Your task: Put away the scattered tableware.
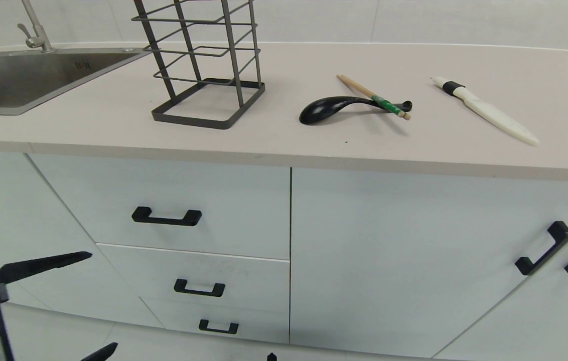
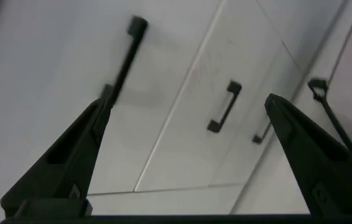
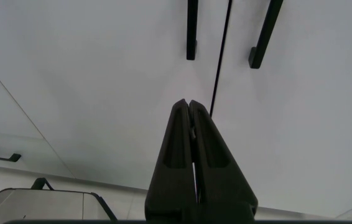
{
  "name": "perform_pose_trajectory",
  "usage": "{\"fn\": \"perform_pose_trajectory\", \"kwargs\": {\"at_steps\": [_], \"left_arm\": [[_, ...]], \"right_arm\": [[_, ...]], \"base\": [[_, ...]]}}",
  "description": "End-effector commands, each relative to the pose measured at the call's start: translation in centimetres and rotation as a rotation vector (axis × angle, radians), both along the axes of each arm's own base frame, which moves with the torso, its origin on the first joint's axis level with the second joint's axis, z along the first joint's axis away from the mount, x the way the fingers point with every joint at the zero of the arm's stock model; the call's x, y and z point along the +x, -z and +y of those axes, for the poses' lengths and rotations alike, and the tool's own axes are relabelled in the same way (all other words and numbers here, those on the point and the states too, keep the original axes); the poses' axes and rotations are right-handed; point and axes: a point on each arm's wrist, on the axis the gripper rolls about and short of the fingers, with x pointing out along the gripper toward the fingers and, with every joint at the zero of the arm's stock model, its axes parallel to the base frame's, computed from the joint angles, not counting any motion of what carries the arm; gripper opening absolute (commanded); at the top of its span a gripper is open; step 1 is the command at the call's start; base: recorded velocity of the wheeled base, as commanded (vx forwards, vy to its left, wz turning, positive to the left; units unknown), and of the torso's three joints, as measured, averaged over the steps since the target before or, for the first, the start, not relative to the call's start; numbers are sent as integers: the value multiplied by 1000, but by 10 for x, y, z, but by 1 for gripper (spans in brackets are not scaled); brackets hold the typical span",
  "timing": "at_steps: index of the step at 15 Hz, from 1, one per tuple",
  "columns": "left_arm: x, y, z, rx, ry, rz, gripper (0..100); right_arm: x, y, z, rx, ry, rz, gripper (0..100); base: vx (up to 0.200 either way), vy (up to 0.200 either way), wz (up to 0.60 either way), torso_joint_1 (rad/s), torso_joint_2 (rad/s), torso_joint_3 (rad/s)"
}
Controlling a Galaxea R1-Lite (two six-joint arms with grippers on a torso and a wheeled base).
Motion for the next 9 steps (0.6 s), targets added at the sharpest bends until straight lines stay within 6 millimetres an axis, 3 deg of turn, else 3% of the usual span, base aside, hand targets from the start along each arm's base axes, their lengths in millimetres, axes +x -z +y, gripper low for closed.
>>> {"fn": "perform_pose_trajectory", "kwargs": {"at_steps": [1, 4, 9], "left_arm": [[31, 14, -18, 123, 78, 139, 100], [36, 29, -36, 255, 104, 194, 100], [41, 44, -31, 306, 42, 269, 100]], "right_arm": [[0, 0, 0, 0, -1, 1, 0], [0, 0, 0, 0, -1, 1, 0], [0, 0, 0, 0, -1, 1, 0]], "base": [[0, 0, 0, 0, 0, 0], [0, 0, 0, 0, 0, 0], [0, 0, 0, 0, 0, 0]]}}
